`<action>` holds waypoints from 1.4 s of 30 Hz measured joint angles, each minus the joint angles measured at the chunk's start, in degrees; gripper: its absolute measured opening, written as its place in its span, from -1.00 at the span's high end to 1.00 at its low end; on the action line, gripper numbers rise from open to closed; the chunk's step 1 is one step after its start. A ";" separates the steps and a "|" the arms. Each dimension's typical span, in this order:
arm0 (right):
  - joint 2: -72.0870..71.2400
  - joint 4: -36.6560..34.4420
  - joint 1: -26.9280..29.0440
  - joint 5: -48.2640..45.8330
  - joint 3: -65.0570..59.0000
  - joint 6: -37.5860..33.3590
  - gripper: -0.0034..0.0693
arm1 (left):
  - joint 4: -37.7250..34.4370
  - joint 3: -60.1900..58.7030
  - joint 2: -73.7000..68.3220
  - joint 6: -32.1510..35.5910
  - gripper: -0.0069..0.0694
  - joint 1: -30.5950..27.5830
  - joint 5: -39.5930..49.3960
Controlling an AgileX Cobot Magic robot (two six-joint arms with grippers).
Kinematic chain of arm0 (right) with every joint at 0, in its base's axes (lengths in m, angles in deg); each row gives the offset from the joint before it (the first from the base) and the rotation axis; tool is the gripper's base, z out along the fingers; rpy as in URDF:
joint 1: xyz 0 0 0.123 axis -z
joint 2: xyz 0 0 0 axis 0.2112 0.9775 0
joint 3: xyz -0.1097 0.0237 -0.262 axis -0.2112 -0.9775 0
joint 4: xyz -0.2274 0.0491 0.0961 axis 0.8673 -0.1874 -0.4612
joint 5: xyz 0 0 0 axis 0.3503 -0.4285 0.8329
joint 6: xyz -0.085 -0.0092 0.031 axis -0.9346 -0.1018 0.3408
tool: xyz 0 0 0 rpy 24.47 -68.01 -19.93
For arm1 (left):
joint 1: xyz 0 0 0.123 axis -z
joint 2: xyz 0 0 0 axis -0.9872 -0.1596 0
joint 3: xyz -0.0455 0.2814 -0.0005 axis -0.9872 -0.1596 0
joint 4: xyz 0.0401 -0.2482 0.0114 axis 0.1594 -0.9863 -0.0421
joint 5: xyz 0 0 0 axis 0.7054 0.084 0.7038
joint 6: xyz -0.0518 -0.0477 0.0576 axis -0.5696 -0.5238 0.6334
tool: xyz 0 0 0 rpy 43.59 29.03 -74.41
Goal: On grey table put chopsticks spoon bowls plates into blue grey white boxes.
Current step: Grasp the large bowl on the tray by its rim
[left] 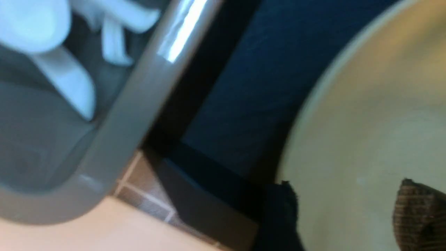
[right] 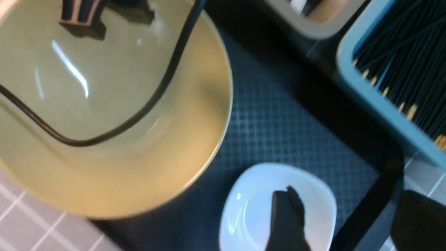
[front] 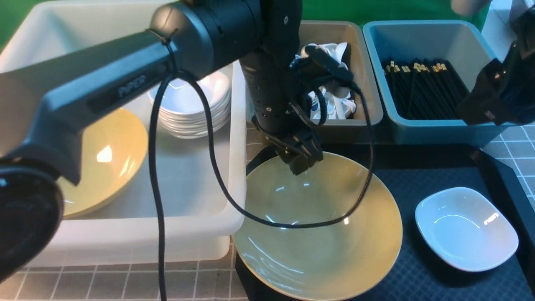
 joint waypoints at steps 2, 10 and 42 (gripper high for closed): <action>-0.24 -0.01 0.00 1.52 -0.04 0.00 -0.11 | -1.57 0.22 -0.34 0.01 -0.28 -1.44 -0.82; -0.23 -0.01 0.00 4.54 -0.58 -0.68 -0.07 | -6.48 0.68 -1.70 1.57 -0.34 -3.17 -1.90; 2.75 -0.79 0.00 5.56 8.56 -4.97 0.91 | -12.07 10.29 11.29 6.43 0.79 -4.65 1.08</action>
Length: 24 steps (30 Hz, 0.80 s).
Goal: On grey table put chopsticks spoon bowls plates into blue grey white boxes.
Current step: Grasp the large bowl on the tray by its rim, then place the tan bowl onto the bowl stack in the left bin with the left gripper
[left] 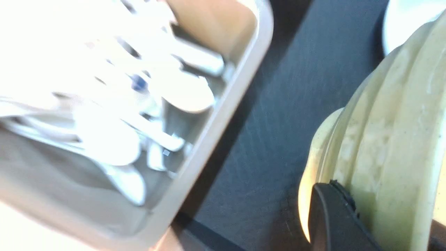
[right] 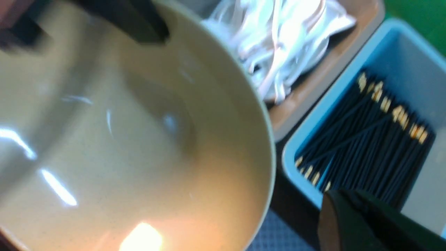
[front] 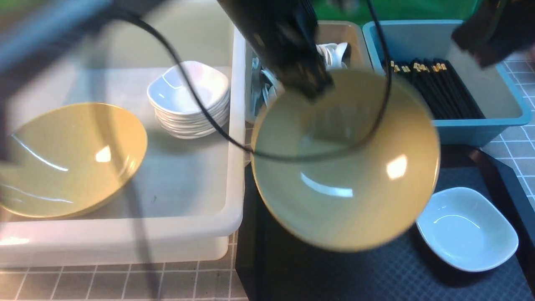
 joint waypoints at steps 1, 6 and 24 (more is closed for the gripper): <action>-0.12 -0.80 0.00 0.00 0.57 -0.84 0.91 | -0.53 0.00 1.79 0.00 0.79 -1.44 0.38; -0.22 -10.45 0.00 0.98 1.26 -6.65 0.91 | -3.70 -2.26 11.76 -1.53 0.80 -13.89 1.41; 3.74 -16.49 -4.18 2.50 1.26 -13.16 0.91 | -8.18 -41.71 19.28 1.22 0.79 -57.31 -11.35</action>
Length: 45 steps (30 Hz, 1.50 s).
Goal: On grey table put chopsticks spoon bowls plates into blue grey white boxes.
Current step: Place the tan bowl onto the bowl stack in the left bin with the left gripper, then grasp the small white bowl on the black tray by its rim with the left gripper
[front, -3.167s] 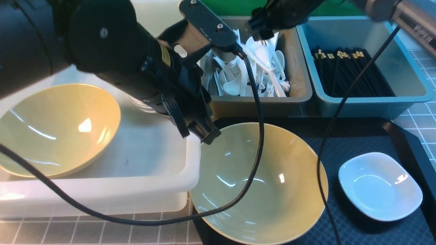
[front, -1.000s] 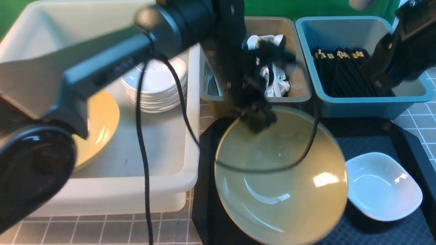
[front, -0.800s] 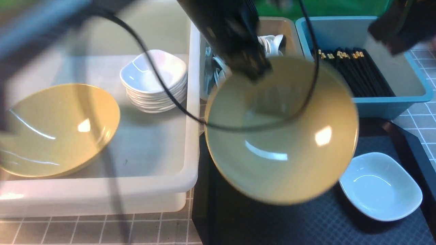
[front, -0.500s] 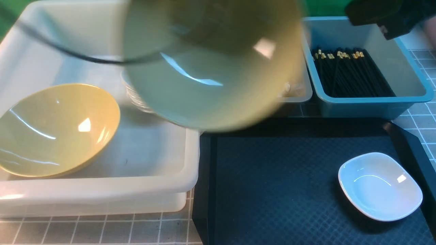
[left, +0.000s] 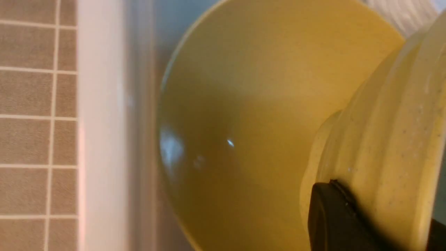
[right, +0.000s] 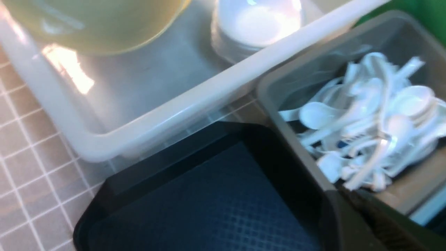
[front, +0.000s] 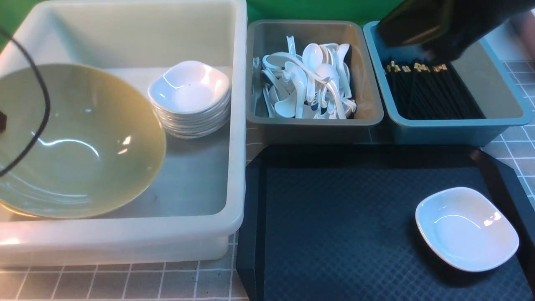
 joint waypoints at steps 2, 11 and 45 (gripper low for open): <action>0.93 -0.06 -1.07 0.06 0.00 -1.28 0.91 | -0.08 -0.36 -1.78 0.07 0.79 0.00 -2.10; 1.18 -0.01 -1.71 0.34 0.00 -2.81 0.91 | 5.25 -0.48 -6.83 0.07 0.42 0.00 -6.33; -10.56 30.63 -1.71 -12.70 -7.79 31.48 0.88 | 6.73 14.79 -15.60 -2.20 0.83 67.08 -6.94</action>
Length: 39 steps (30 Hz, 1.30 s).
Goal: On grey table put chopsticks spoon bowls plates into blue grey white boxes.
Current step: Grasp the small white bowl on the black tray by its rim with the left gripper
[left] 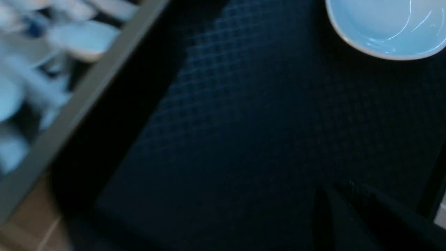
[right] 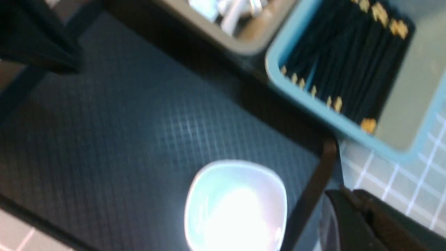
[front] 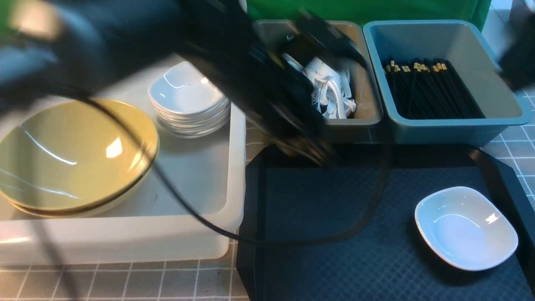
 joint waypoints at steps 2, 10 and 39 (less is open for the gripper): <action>-5.11 1.00 0.00 0.00 -6.51 2.09 0.88 | -0.13 2.30 -5.50 -0.53 0.77 2.40 -1.50; -13.21 1.18 0.00 0.00 -18.49 4.78 0.87 | -6.83 14.34 -20.47 -1.88 0.26 5.30 -3.31; -24.25 1.17 0.00 0.00 -20.25 4.54 0.87 | -7.72 30.62 -32.35 -1.81 0.80 9.15 -2.15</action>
